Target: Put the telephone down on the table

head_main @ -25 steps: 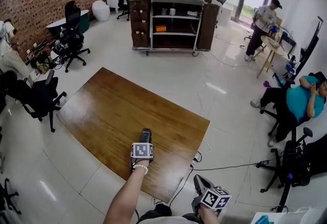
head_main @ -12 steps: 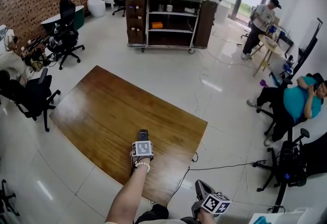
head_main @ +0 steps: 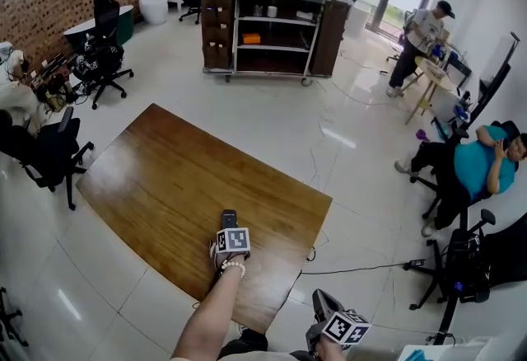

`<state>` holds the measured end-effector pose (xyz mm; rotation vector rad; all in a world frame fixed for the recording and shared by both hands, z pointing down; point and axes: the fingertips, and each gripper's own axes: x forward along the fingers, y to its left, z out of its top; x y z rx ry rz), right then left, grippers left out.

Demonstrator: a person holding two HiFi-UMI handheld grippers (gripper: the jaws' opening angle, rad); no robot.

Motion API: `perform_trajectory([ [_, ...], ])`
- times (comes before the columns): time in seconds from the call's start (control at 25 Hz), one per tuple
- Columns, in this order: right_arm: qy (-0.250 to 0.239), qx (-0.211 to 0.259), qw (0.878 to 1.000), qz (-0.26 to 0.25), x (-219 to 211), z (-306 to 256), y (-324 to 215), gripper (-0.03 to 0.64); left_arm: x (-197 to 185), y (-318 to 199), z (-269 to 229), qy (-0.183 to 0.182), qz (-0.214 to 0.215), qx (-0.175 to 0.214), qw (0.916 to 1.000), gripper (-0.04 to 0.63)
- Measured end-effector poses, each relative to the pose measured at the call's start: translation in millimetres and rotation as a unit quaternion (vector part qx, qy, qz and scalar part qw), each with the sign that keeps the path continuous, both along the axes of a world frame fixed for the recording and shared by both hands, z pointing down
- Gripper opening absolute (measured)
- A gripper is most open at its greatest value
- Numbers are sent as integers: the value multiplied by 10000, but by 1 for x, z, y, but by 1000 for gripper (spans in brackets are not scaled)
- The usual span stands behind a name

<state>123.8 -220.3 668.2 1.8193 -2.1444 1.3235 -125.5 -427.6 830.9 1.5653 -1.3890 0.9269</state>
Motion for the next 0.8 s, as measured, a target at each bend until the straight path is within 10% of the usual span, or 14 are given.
perform_trajectory([
  [0.4, -36, -62, 10000, 56, 10, 2, 8, 3, 5, -2, -6, 264, -96, 100, 9996, 413],
  [0.8, -130, 5, 9997, -208, 14, 2, 18, 3, -27, 34, -58, 949, -625, 1133, 9870, 394],
])
